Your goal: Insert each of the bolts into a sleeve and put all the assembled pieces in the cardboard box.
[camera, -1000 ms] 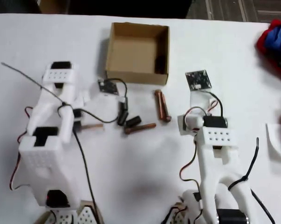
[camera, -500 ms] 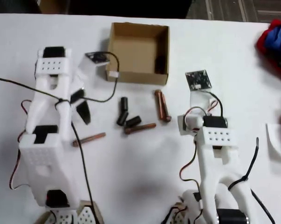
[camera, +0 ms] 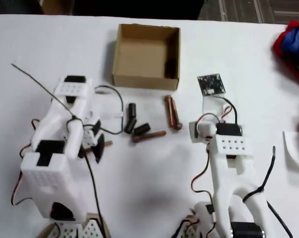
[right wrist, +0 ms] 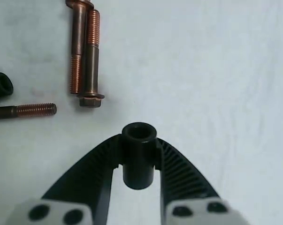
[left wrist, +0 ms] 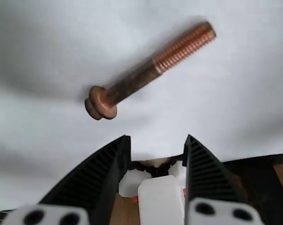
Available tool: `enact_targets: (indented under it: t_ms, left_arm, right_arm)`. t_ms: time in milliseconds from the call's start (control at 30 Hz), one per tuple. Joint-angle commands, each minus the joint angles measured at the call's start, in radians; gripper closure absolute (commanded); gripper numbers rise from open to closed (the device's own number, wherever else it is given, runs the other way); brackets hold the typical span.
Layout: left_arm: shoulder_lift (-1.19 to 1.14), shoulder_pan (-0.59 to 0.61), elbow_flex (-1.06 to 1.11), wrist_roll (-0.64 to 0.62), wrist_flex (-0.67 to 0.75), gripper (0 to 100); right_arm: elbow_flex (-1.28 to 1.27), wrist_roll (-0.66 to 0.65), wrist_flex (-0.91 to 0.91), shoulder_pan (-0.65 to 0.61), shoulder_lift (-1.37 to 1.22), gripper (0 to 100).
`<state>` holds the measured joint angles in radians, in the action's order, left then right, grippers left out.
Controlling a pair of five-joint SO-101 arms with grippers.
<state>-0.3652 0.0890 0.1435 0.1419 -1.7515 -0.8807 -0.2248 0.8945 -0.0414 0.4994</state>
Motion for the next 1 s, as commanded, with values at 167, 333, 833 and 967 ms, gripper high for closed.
enact_targets:
  t_ms: [167,333,833,967]
  left_arm:
    - [-0.239,0.063,-0.170,-0.110,0.061,80]
    - [-0.385,0.087,-0.409,-0.121,-0.034,80]
    - [-0.407,0.072,-0.463,-0.121,-0.037,80]
    - [-0.321,0.078,-0.453,-0.121,-0.037,80]
  right_arm:
    - [0.014,0.008,-0.013,0.012,0.048,97.9]
    - [0.014,0.008,-0.013,0.012,0.048,97.9]
    - [0.014,0.008,-0.016,0.007,0.048,97.9]
    - [0.014,0.008,-0.016,0.008,0.048,97.9]
